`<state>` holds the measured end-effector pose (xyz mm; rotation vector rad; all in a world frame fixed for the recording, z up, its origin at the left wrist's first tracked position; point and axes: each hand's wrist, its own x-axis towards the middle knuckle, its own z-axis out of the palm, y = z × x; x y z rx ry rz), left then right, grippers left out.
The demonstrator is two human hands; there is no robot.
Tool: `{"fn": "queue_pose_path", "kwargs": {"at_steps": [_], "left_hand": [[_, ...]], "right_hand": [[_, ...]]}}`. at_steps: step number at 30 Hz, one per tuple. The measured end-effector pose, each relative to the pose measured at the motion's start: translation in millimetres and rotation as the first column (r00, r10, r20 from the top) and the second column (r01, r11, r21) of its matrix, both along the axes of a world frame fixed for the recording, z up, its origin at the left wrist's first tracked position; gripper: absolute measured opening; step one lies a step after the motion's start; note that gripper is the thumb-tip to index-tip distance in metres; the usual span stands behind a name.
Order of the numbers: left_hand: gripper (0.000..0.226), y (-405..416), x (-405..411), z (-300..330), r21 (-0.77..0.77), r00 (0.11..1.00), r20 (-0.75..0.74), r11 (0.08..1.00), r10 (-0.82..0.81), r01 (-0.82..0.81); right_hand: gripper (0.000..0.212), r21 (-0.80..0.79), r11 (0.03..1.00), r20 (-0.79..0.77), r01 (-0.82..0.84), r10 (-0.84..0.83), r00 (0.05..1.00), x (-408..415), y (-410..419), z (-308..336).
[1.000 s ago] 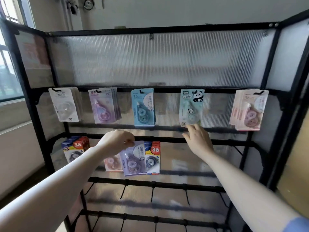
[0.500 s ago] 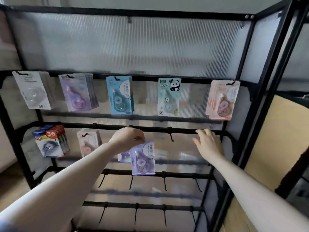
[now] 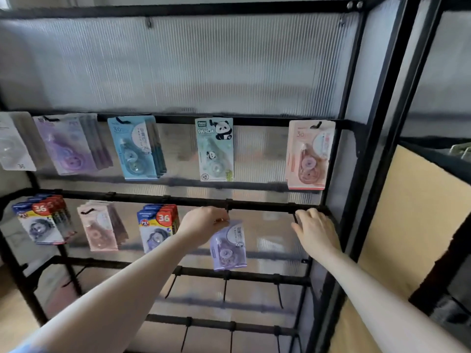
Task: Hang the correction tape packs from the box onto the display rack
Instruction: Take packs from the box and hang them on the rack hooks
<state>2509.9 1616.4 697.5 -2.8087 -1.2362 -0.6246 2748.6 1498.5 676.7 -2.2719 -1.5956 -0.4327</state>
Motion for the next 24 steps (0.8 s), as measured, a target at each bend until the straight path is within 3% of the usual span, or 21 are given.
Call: {"fn": "queue_pose_path", "kwargs": {"at_steps": [24], "left_hand": [[0.03, 46, 10, -24, -0.008, 0.982, -0.149, 0.993, -0.117, 0.117]], "right_hand": [[0.04, 0.011, 0.997, -0.067, -0.073, 0.074, 0.995, 15, 26, -31]]}}
